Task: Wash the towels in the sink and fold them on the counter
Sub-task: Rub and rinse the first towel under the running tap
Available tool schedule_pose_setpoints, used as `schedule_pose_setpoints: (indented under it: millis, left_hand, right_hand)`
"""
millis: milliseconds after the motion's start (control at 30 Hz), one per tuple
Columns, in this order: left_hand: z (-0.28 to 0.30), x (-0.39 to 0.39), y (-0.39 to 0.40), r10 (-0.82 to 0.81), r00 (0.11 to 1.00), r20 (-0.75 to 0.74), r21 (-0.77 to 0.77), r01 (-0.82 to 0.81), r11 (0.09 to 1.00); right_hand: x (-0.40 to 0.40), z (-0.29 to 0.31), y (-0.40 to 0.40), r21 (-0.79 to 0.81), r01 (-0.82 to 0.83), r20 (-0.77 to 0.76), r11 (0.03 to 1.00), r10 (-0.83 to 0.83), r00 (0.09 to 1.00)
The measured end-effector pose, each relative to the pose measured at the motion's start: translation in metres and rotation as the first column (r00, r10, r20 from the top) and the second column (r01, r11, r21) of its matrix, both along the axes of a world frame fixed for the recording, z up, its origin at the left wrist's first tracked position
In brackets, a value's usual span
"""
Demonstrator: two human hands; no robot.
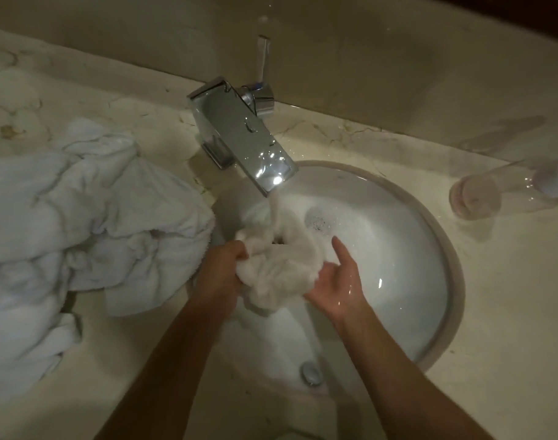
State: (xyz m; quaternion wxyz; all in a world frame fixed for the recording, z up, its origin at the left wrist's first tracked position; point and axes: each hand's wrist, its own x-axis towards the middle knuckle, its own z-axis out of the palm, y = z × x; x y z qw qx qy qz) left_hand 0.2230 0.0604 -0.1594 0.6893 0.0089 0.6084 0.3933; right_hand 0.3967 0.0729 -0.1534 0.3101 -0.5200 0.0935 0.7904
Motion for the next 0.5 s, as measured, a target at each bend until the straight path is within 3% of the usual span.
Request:
schedule_pose_setpoints:
  millis: [33,100,133,167,200,300,333,400,433,500]
  left_hand:
    - [0.002,-0.004,-0.005,0.105,0.982,0.158,0.006,-0.107,0.994]
    - [0.001,-0.007,-0.011,0.202,0.901,0.384,-0.002,-0.218,0.976]
    - [-0.003,-0.007,-0.012,0.214,0.849,0.483,-0.006,-0.241,0.971]
    - [-0.002,-0.007,-0.013,0.194,0.822,0.536,-0.032,-0.21,0.977]
    - [-0.006,-0.009,-0.013,0.149,0.795,0.588,-0.041,-0.155,0.987]
    - [-0.01,-0.007,0.001,0.013,0.892,0.451,-0.016,-0.006,1.0]
    - [-0.012,-0.005,0.011,-0.079,0.957,0.279,0.049,0.068,0.996]
    - [-0.01,0.006,0.036,-0.055,0.997,0.054,0.061,0.051,0.997]
    - [-0.007,0.013,0.046,-0.063,0.998,-0.002,0.052,0.063,0.997]
    - [-0.005,0.03,0.055,-0.171,0.942,-0.289,0.067,0.198,0.978]
  right_hand:
    - [0.004,-0.004,-0.009,-0.052,0.092,-0.083,0.994,-0.096,0.992]
    - [0.007,-0.001,-0.024,-0.061,0.065,-0.122,0.996,-0.072,0.99]
    - [0.006,0.002,-0.022,-0.032,0.027,-0.07,0.999,-0.029,0.997]
    - [0.005,0.005,-0.017,-0.074,0.065,-0.133,0.995,-0.074,0.988]
    - [0.004,0.011,-0.011,-0.021,-0.029,-0.054,0.999,0.028,0.998]
    - [0.0,0.031,0.007,0.211,-0.295,0.314,0.932,0.221,0.923]
    - [-0.006,0.04,0.015,0.267,-0.366,0.387,0.892,0.249,0.888]
    - [-0.022,0.051,0.026,0.323,-0.526,0.505,0.786,0.327,0.799]
    - [-0.033,0.05,0.031,0.31,-0.618,0.601,0.722,0.355,0.716]
    - [-0.053,0.033,0.049,0.221,-0.728,0.809,0.65,0.294,0.508]
